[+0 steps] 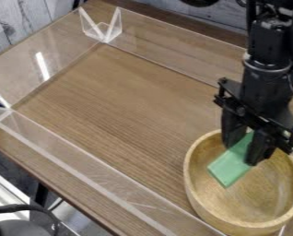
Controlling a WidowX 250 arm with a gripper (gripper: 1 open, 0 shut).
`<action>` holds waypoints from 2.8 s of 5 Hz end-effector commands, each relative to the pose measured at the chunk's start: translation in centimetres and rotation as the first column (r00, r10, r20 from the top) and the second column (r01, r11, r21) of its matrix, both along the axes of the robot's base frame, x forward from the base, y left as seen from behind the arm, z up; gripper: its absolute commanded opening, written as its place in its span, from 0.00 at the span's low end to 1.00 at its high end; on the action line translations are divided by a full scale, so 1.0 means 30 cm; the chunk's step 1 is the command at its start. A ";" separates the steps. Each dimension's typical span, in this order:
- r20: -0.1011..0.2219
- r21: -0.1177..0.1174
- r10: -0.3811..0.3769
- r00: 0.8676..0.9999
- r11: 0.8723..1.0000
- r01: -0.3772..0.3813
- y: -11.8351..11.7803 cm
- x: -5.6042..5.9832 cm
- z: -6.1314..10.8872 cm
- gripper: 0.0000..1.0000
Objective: Put the green block in the brown bowl
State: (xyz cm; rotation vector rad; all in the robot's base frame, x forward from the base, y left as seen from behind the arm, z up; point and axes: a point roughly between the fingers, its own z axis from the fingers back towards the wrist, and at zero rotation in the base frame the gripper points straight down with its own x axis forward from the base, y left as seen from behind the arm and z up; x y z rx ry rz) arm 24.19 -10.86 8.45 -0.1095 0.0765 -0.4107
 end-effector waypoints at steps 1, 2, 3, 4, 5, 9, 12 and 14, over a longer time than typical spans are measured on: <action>0.042 -0.020 0.008 0.999 1.000 -0.007 -0.005 0.036 0.040 0.00; 0.039 -0.020 0.009 0.999 1.000 -0.008 -0.004 0.037 0.039 0.00; 0.033 -0.019 0.002 0.999 1.000 -0.001 -0.012 0.039 0.024 0.00; 0.027 -0.019 -0.006 1.000 1.000 0.006 -0.020 0.041 0.009 0.00; 0.020 -0.018 -0.012 1.000 1.000 0.013 -0.027 0.043 -0.004 0.00; 0.007 -0.021 -0.021 1.000 1.000 0.021 -0.047 0.047 -0.010 1.00; 0.020 -0.028 -0.005 1.000 1.000 0.006 -0.042 0.047 0.033 1.00; 0.030 -0.033 0.003 1.000 0.999 -0.002 -0.040 0.048 0.059 1.00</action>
